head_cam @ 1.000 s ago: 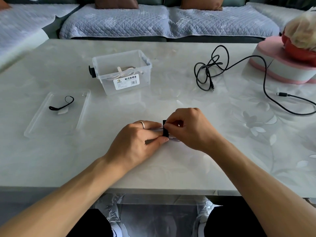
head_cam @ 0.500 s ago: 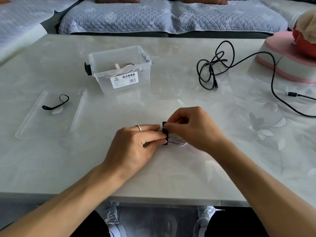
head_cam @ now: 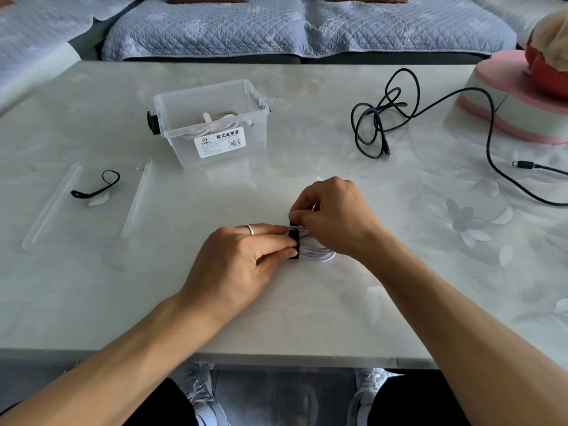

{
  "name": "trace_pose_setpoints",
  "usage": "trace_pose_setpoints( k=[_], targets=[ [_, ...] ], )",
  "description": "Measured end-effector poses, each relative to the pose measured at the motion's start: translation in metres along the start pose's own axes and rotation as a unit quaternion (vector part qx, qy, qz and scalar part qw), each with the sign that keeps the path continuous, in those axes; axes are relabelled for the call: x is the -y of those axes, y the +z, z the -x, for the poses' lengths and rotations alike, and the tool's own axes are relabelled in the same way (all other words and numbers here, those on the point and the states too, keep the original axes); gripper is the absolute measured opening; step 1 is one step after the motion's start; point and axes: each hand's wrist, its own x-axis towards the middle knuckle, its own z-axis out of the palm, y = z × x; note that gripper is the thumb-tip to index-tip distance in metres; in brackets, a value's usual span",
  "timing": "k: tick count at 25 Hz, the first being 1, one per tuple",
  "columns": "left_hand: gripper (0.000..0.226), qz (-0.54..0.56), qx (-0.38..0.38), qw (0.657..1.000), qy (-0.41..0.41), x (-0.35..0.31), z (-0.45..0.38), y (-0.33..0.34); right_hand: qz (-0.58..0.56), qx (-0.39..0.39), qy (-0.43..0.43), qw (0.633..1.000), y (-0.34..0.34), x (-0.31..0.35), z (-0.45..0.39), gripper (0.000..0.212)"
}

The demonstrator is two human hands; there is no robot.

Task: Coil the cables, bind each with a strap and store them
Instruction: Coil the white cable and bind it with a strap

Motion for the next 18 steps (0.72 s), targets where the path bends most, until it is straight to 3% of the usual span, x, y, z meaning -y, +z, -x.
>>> trace_pose_setpoints(
  k=[6, 13, 18],
  targets=[
    [0.015, 0.005, 0.000, 1.000, 0.004, -0.003, -0.001, -0.002, -0.001, -0.050, -0.035, 0.998, 0.002, 0.000, 0.014, 0.012],
    [0.011, 0.017, -0.009, 0.999, -0.038, -0.003, -0.001, 0.001, 0.038, -0.133, -0.167, 0.976, 0.011, -0.016, 0.033, 0.009],
    [0.013, -0.002, -0.009, 1.000, -0.025, -0.005, 0.002, 0.002, 0.109, -0.124, -0.194, 0.967, 0.012, -0.014, 0.030, 0.010]
  ],
)
